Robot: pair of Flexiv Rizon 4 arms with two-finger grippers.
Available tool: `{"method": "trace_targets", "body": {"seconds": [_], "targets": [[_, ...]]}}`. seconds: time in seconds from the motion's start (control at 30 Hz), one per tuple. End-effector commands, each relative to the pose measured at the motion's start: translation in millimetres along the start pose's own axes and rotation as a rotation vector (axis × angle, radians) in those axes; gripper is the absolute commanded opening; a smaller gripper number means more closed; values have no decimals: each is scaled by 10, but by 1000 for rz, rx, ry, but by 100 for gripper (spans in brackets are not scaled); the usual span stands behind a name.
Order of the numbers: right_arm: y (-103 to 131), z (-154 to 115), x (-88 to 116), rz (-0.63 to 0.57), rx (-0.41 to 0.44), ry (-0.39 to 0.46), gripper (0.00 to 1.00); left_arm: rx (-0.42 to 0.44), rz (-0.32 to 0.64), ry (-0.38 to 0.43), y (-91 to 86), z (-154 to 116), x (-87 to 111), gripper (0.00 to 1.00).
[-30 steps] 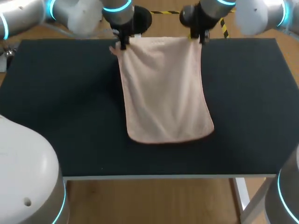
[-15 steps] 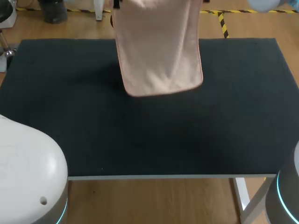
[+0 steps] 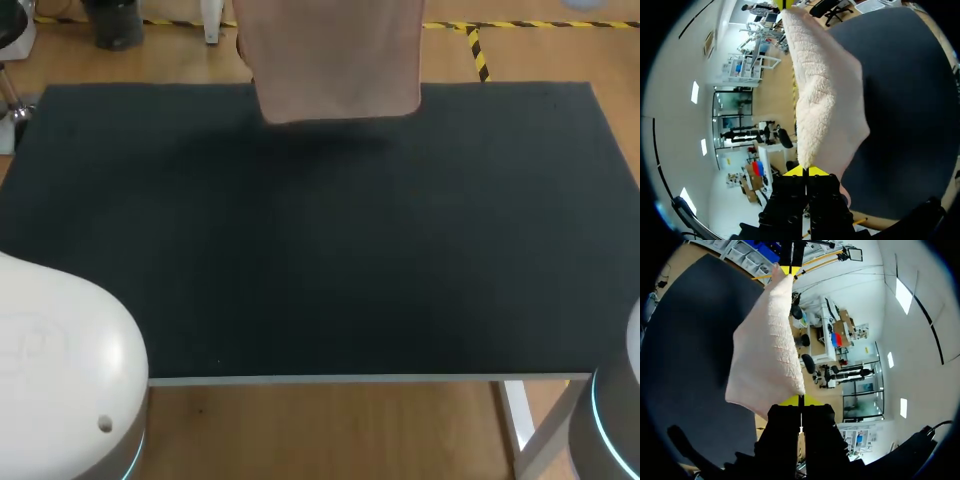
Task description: Fold the towel
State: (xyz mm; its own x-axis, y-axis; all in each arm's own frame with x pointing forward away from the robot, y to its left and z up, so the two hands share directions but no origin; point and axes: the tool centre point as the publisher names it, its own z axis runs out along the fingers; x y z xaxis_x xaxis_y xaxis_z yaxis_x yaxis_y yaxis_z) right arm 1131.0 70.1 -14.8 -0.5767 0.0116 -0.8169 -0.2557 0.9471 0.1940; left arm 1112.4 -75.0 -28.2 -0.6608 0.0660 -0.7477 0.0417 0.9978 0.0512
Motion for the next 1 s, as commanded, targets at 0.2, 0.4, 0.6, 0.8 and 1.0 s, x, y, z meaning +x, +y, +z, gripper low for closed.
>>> {"method": "trace_targets", "body": {"seconds": [0.2, 0.4, 0.6, 0.8, 1.0], "targets": [[-19, -118, 1008, -9, 54, 207, 0, 95, 41, 188, -141, -45, 919, 0], [61, -319, 1491, 45, 35, 302, 0, 126, 53, 269, -176, -214, 1362, 0], [278, -558, 1775, 70, -6, 346, 0, 151, 80, 292, -191, -445, 1626, 0], [340, -550, 2136, 91, 10, 430, 0, 177, 87, 377, -251, -440, 1977, 0], [147, -527, 2468, 129, 101, 504, 0, 169, 81, 467, -220, -309, 2308, 0]]}}
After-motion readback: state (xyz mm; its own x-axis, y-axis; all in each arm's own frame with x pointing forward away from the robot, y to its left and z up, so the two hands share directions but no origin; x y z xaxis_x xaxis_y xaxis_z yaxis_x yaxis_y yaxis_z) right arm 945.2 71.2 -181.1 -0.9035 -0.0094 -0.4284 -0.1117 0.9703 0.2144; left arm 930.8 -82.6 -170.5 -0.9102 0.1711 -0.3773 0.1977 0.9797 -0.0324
